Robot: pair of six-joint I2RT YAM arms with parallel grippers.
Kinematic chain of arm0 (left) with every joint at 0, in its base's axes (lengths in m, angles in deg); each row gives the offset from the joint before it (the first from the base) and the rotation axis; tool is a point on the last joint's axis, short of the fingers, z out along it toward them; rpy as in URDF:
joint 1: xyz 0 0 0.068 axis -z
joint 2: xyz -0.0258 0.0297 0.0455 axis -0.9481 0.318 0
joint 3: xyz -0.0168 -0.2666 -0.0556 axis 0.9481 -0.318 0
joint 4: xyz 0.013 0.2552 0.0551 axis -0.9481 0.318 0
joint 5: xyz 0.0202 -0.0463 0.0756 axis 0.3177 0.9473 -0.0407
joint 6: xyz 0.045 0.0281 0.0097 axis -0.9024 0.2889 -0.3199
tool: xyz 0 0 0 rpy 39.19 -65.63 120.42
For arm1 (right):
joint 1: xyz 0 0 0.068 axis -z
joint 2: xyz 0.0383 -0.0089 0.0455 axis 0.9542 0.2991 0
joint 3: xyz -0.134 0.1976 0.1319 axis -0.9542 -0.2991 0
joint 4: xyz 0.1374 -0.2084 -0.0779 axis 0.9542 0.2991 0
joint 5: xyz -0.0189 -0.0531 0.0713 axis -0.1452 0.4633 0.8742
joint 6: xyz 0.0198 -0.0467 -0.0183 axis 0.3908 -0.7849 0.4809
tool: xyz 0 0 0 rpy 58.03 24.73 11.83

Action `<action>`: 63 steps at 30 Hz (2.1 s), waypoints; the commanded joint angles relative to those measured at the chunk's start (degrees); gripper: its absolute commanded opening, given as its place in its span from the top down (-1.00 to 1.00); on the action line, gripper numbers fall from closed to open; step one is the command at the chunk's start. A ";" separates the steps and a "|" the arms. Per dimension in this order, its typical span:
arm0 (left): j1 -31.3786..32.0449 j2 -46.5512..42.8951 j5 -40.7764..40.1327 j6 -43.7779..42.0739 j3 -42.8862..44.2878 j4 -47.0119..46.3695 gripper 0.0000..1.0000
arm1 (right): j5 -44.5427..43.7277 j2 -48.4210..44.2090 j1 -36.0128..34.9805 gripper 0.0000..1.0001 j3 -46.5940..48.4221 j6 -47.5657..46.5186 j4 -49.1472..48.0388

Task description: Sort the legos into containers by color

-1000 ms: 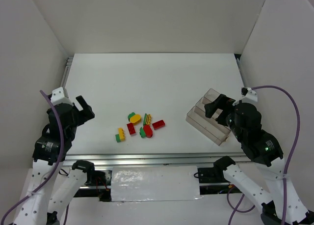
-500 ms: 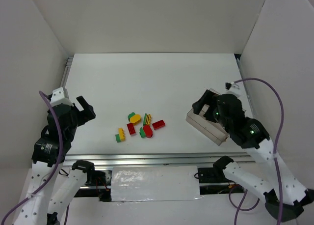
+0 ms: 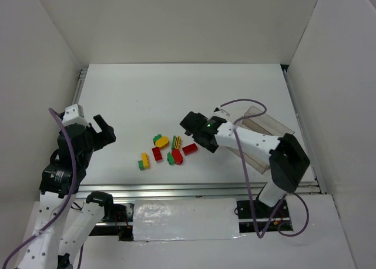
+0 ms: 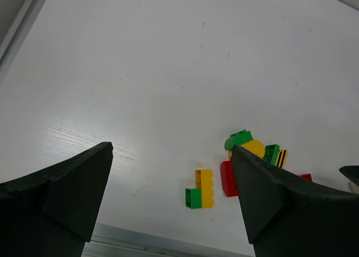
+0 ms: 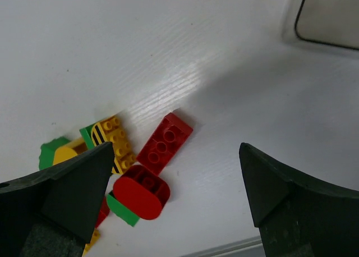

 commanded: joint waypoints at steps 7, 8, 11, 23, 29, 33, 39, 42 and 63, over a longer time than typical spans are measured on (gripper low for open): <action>-0.07 -3.32 1.19 -1.48 -0.28 -3.31 -0.99 | -0.94 16.76 -3.26 -0.99 12.89 16.65 7.02; 0.01 -3.32 1.27 -1.48 -0.19 -3.31 -0.99 | -0.49 16.93 -3.43 -0.99 11.75 17.18 5.88; 0.10 -3.41 1.54 -1.57 -0.19 -3.31 -0.99 | 0.91 18.07 -3.52 -0.96 9.99 18.14 3.77; 0.98 -4.38 1.36 -1.48 -0.19 -3.14 -0.99 | 4.17 22.91 -3.87 -0.54 7.87 18.15 -0.46; 1.16 -4.47 1.45 -1.48 -0.19 -3.13 -0.99 | 2.76 20.99 -3.52 -0.30 6.30 19.20 -0.19; 1.16 -4.55 1.54 -1.48 -0.19 -3.22 -0.99 | 2.32 18.96 -2.91 -0.07 3.75 19.29 -1.25; 1.33 -4.47 1.72 -1.57 -0.28 -3.40 -0.99 | -0.40 15.01 -2.56 0.81 2.51 16.75 -3.00; 1.25 -4.38 1.80 -1.57 -0.37 -3.31 -0.99 | -2.24 12.46 -2.47 1.00 3.39 15.35 -1.77; 1.68 -2.27 2.59 -1.83 -0.37 -3.66 -0.99 | 1.61 -14.51 21.08 1.00 -8.90 -58.21 -16.78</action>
